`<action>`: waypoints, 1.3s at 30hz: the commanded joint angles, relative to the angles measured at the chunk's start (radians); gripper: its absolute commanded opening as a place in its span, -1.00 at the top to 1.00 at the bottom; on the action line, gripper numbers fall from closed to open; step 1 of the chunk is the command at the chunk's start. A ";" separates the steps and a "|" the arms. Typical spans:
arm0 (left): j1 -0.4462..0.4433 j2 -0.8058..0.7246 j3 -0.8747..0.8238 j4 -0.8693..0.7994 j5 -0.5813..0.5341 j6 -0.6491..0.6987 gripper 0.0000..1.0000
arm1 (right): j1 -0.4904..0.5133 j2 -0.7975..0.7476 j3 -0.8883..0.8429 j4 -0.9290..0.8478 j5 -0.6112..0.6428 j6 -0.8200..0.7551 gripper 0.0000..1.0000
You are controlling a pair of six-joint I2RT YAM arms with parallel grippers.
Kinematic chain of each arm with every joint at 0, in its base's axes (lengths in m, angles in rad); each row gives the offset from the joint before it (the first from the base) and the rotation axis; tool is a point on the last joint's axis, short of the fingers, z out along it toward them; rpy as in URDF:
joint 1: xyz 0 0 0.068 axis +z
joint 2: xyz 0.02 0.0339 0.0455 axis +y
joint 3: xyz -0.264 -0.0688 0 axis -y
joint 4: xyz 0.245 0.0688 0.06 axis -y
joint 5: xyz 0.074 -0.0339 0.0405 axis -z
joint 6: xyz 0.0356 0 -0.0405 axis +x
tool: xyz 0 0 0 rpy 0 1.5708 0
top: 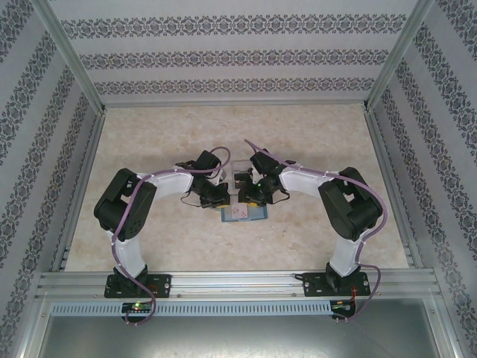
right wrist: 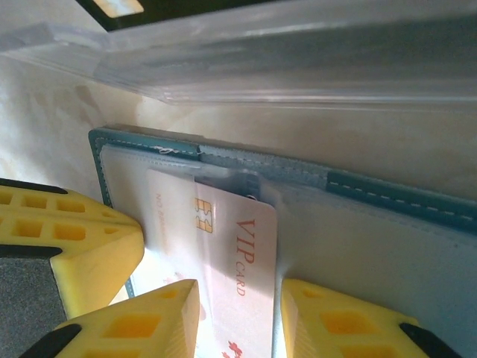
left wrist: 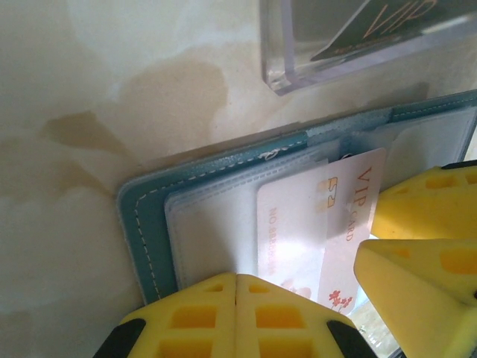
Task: Take the credit cards out of the card holder
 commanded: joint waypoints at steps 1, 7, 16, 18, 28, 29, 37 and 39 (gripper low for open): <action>-0.019 0.037 0.004 -0.076 -0.036 0.021 1.00 | -0.006 0.018 -0.009 0.027 -0.036 -0.005 0.34; -0.020 0.042 0.011 -0.077 -0.037 0.019 1.00 | -0.013 0.032 -0.017 0.054 -0.055 0.002 0.39; -0.022 0.040 0.008 -0.075 -0.040 0.019 1.00 | -0.024 0.034 -0.031 0.061 -0.059 0.001 0.60; -0.023 0.041 0.008 -0.075 -0.040 0.018 1.00 | -0.025 0.025 -0.034 0.059 -0.055 -0.001 0.64; -0.023 0.041 0.007 -0.075 -0.038 0.020 1.00 | -0.035 -0.025 -0.031 -0.007 0.001 -0.037 0.82; -0.024 0.041 0.007 -0.075 -0.037 0.019 1.00 | -0.036 -0.028 -0.030 -0.019 0.011 -0.043 0.82; -0.023 0.039 0.000 -0.072 -0.037 0.021 1.00 | -0.038 -0.057 0.009 -0.156 0.138 -0.113 0.86; -0.023 0.038 -0.002 -0.072 -0.037 0.021 1.00 | -0.038 -0.064 0.020 -0.183 0.166 -0.127 0.86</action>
